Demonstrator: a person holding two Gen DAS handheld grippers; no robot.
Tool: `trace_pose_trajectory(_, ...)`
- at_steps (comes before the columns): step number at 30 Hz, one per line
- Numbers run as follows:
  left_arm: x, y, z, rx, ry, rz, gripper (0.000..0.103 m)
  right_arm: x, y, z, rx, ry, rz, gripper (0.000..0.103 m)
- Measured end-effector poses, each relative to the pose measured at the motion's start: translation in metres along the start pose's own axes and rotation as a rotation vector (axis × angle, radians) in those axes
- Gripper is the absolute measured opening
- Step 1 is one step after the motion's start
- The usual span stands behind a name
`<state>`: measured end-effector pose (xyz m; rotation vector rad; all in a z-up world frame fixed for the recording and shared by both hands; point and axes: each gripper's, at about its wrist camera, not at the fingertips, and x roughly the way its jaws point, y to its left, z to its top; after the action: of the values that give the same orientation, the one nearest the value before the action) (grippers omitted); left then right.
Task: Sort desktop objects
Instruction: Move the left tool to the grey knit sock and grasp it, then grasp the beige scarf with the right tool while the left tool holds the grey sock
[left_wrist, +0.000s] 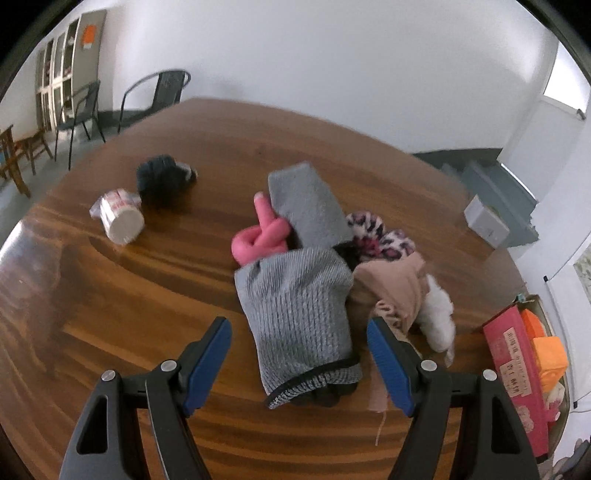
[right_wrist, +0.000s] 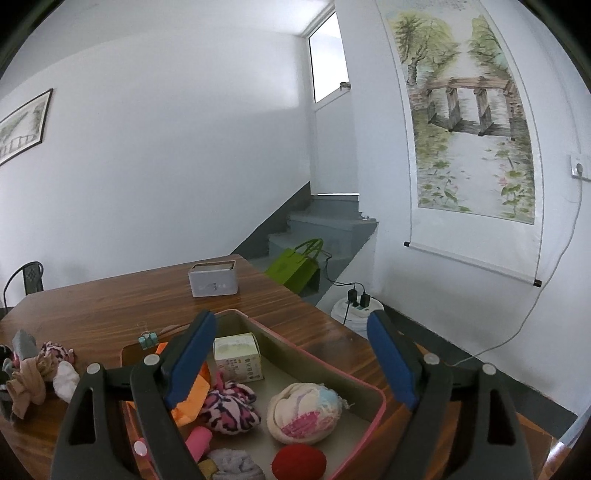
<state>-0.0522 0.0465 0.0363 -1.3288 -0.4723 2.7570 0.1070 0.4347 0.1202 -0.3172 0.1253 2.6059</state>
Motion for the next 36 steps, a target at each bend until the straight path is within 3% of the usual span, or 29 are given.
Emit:
trace_pose_trajectory(4,0.016,0.001,0.000,-0.013,0.047,-0.004,0.077,-0.001,-0.001,0.000,0.004,0.003,0.013,0.086)
trace_pose_trajectory(9,0.019,-0.005,-0.001,0.037,0.027,0.059,0.076,-0.003,0.000,0.000,-0.001,-0.007,0.021,0.087)
trace_pose_trajectory(11,0.020,-0.003,-0.002,0.036,0.040,0.039,0.056,-0.003,0.001,-0.001,-0.006,-0.006,0.021,0.087)
trace_pose_trajectory(15,0.009,0.001,-0.006,0.035,0.032,0.036,0.042,-0.004,0.001,-0.001,-0.012,-0.006,0.015,0.087)
trace_pose_trajectory(26,-0.036,0.020,-0.022,0.019,-0.077,0.075,0.042,-0.013,0.015,-0.005,-0.051,-0.039,0.007,0.087)
trace_pose_trajectory(31,-0.045,0.022,-0.023,0.023,-0.097,0.066,0.042,-0.029,0.040,-0.005,-0.057,-0.030,0.106,0.087)
trace_pose_trajectory(36,-0.051,0.024,-0.022,0.031,-0.111,0.055,0.042,-0.033,0.084,-0.005,-0.054,0.056,0.321,0.101)
